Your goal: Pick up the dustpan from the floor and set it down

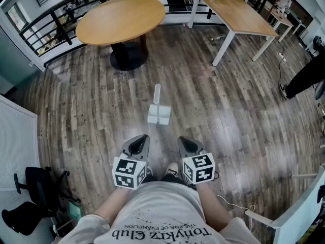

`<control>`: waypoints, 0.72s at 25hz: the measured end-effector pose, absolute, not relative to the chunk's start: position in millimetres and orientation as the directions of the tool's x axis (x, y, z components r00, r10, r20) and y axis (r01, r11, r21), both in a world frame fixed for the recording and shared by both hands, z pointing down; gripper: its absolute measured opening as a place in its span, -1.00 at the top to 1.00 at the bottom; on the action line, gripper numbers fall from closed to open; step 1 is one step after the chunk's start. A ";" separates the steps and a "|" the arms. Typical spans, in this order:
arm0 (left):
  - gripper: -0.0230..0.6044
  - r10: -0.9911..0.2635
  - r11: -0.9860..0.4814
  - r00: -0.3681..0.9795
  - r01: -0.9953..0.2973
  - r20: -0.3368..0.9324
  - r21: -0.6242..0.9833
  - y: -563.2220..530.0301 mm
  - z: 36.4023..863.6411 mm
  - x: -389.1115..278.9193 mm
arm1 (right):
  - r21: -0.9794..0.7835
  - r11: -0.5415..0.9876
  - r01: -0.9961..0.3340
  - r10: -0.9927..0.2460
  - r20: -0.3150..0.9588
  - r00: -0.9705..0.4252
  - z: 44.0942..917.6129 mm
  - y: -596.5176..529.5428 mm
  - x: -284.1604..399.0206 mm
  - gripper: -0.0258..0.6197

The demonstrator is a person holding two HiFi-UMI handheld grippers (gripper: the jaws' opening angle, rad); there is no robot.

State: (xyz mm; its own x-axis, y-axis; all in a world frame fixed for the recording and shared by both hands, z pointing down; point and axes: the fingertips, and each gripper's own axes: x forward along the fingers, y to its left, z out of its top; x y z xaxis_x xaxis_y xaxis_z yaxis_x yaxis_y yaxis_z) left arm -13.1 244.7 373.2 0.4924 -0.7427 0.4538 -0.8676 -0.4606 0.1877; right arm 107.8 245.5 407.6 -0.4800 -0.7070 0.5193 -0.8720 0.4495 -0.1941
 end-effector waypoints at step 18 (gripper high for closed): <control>0.85 -0.738 -0.469 0.506 -0.860 0.447 0.200 232.2 373.2 -17.6 | -0.229 0.398 -0.888 -0.731 0.506 -0.458 406.5 231.9 110.6 0.84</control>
